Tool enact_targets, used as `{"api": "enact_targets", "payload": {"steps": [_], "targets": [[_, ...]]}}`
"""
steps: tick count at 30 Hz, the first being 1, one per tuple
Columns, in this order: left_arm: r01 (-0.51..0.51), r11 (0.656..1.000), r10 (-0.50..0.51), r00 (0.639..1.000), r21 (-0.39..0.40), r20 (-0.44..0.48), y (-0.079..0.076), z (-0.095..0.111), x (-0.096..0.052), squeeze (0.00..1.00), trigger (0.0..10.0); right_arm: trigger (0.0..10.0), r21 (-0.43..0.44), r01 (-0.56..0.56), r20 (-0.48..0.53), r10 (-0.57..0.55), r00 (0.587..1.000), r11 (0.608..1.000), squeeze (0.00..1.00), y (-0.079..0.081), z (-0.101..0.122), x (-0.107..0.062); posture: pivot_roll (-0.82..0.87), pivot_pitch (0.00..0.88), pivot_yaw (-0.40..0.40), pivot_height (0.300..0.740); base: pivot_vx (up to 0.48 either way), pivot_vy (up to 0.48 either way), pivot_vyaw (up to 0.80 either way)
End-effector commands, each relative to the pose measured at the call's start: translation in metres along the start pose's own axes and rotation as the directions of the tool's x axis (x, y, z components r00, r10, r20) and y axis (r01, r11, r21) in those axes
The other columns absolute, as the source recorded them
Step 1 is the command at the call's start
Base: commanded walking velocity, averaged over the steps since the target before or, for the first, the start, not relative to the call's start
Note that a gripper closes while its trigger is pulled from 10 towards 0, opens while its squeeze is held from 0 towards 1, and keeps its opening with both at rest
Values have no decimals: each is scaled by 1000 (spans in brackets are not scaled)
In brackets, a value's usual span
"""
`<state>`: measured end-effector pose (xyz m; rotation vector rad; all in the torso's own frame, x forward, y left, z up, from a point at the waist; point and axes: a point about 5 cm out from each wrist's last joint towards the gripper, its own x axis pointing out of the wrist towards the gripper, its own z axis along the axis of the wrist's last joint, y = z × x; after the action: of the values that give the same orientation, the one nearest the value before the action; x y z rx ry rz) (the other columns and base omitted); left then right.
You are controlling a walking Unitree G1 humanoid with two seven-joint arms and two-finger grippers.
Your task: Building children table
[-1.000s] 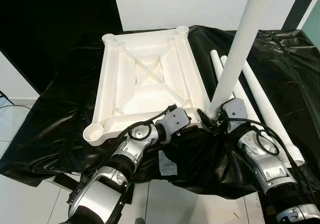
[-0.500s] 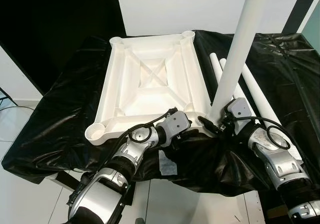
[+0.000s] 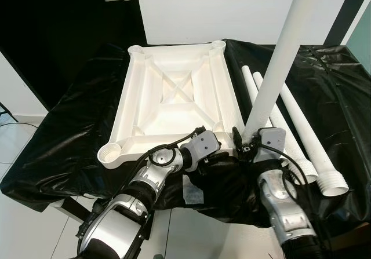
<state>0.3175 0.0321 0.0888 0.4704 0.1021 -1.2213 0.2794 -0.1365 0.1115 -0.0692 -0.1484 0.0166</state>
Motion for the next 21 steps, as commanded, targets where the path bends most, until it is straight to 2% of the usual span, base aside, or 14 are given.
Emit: {"api": "enact_targets", "payload": {"steps": [1,3,4,5,6,12,13,16,17,19,20,21], "targets": [[77,991,-92,986,-106,-142,-19,-39,-12,0,10000,0,-4,170,-80,-169,982,986,0,-20,-15,-7,-39,0,44,740,0,0,0],[76,991,-91,985,-106,-144,-19,-40,-13,0,10000,0,-15,214,-71,-214,974,977,0,-24,-13,-6,-39,0,44,740,0,0,0],[69,991,-85,986,-113,-141,-19,-40,-13,0,10000,3529,-31,251,-78,-253,964,968,0,-26,-14,-7,-33,0,41,740,0,0,0],[69,991,-85,986,-113,-141,-19,-40,-13,0,10000,3529,-31,251,-78,-253,964,968,0,-26,-14,-7,-33,0,41,740,0,0,0],[68,991,-84,986,-115,-141,-20,-41,-13,0,10000,10000,-40,235,-88,-238,967,971,0,-25,-15,-7,-37,0,41,740,0,0,0],[71,991,-88,986,-116,-141,-21,-41,-12,0,10000,10000,-55,181,-79,-185,979,982,0,-17,-14,-7,-39,0,41,740,0,0,0],[73,990,-90,986,-117,-140,-22,-41,-12,0,10000,10000,-56,116,-47,-119,992,992,1000,-13,-9,-5,-47,0,41,740,0,0,0],[75,990,-91,986,-117,-140,-22,-41,-11,0,10000,10000,-67,63,-14,-64,998,996,1000,-13,-3,-2,-54,0,39,740,0,0,0],[75,990,-91,986,-118,-139,-22,-41,-10,0,10000,10000,-132,-10,62,18,998,991,1000,-22,11,4,-55,0,39,740,0,0,0],[75,990,-91,986,-118,-139,-22,-41,-10,0,10000,10000,-132,-10,62,18,998,991,1000,-22,11,4,-55,0,39,740,0,0,0],[75,990,-91,986,-117,-138,-22,-40,-10,0,10000,10000,-168,-31,92,47,995,985,412,-29,18,7,-59,0,36,740,0,0,0],[75,990,-91,986,-118,-137,-23,-40,-10,0,10000,10000,-195,-70,107,92,990,978,0,-35,23,10,-60,0,34,740,0,0,0]]}}
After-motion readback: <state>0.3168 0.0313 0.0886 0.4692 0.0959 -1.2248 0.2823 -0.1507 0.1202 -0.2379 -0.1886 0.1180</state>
